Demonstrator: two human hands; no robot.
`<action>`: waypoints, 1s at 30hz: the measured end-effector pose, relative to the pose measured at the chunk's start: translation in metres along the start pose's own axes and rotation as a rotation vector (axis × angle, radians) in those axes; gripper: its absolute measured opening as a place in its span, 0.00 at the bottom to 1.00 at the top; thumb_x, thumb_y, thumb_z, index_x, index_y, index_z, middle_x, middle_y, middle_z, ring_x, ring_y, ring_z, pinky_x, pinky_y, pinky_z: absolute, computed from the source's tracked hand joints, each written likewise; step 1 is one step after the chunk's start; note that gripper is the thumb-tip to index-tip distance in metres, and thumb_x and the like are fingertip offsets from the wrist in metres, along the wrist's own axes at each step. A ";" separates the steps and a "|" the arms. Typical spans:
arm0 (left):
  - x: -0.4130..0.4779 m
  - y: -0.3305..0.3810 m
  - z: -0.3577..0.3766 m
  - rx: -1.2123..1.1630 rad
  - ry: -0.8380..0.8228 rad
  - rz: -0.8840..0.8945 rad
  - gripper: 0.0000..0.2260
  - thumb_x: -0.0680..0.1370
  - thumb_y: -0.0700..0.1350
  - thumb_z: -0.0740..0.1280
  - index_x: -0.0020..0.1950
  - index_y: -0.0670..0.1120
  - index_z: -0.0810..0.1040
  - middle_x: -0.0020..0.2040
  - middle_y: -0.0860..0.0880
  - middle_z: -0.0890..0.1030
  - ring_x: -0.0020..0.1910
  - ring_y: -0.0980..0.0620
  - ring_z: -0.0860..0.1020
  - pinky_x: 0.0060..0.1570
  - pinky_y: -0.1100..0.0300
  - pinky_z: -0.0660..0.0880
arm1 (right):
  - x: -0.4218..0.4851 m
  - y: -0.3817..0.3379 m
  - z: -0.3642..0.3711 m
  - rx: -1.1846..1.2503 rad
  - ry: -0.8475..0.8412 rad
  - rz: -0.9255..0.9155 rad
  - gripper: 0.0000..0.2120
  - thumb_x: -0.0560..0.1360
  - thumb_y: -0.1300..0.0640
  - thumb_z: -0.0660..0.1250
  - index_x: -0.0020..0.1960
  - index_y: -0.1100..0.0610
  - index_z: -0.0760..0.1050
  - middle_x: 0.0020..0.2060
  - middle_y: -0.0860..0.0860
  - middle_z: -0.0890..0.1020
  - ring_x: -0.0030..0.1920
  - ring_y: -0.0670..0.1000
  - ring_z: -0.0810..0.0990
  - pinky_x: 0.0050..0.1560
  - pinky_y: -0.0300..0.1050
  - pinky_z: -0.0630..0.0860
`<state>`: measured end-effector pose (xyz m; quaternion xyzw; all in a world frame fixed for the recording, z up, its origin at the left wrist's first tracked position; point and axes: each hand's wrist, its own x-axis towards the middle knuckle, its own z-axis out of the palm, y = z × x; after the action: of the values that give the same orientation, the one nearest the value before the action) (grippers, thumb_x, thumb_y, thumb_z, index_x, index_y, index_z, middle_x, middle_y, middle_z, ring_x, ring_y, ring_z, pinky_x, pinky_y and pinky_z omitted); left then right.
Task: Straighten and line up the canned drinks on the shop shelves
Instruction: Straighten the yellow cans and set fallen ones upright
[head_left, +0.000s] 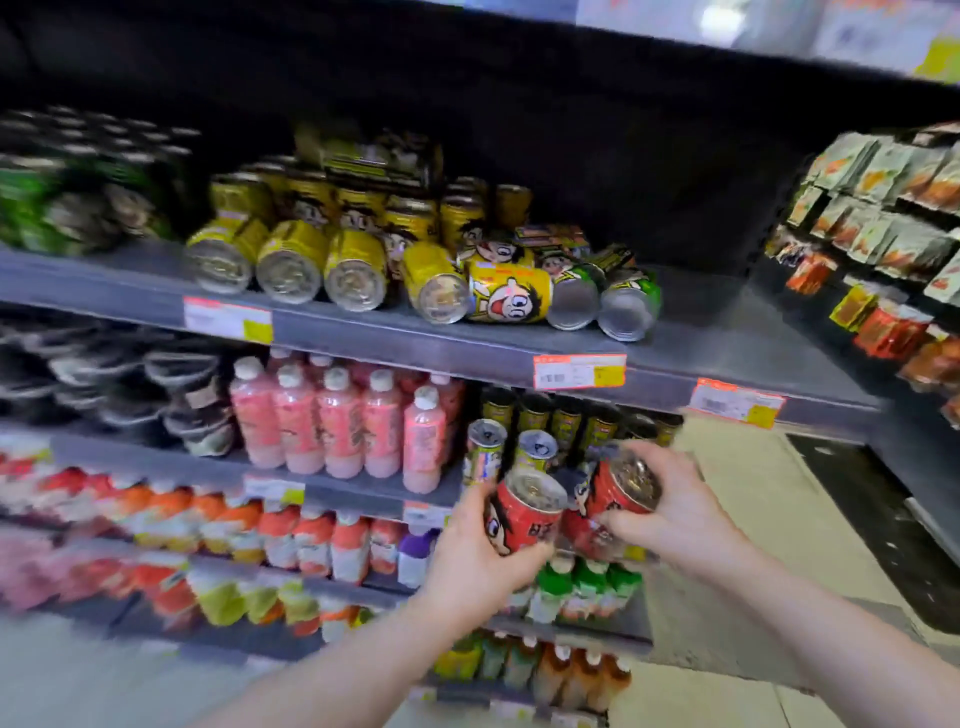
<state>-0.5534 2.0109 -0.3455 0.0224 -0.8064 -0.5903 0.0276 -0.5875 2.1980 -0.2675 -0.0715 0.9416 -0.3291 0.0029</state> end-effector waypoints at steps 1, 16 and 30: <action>-0.010 -0.002 -0.029 0.006 0.048 0.003 0.26 0.56 0.61 0.71 0.51 0.62 0.67 0.50 0.55 0.79 0.51 0.56 0.78 0.53 0.59 0.75 | -0.003 -0.026 0.013 -0.006 -0.023 -0.039 0.40 0.60 0.53 0.77 0.68 0.54 0.66 0.58 0.51 0.69 0.56 0.44 0.67 0.54 0.30 0.59; -0.159 -0.043 -0.377 0.046 0.690 -0.046 0.21 0.64 0.49 0.77 0.49 0.58 0.69 0.48 0.56 0.78 0.45 0.65 0.76 0.43 0.74 0.70 | -0.040 -0.364 0.206 -0.008 -0.256 -0.569 0.33 0.65 0.54 0.73 0.67 0.50 0.66 0.55 0.45 0.65 0.60 0.43 0.68 0.53 0.28 0.59; -0.086 -0.068 -0.581 0.040 0.877 -0.050 0.28 0.64 0.53 0.75 0.60 0.56 0.67 0.54 0.58 0.77 0.52 0.60 0.77 0.56 0.57 0.75 | 0.068 -0.560 0.307 0.087 -0.446 -0.786 0.34 0.67 0.51 0.71 0.69 0.45 0.61 0.61 0.43 0.65 0.57 0.43 0.69 0.55 0.39 0.72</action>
<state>-0.4256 1.4438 -0.2363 0.2910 -0.7289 -0.5095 0.3528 -0.5645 1.5659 -0.1579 -0.4927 0.8045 -0.3210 0.0834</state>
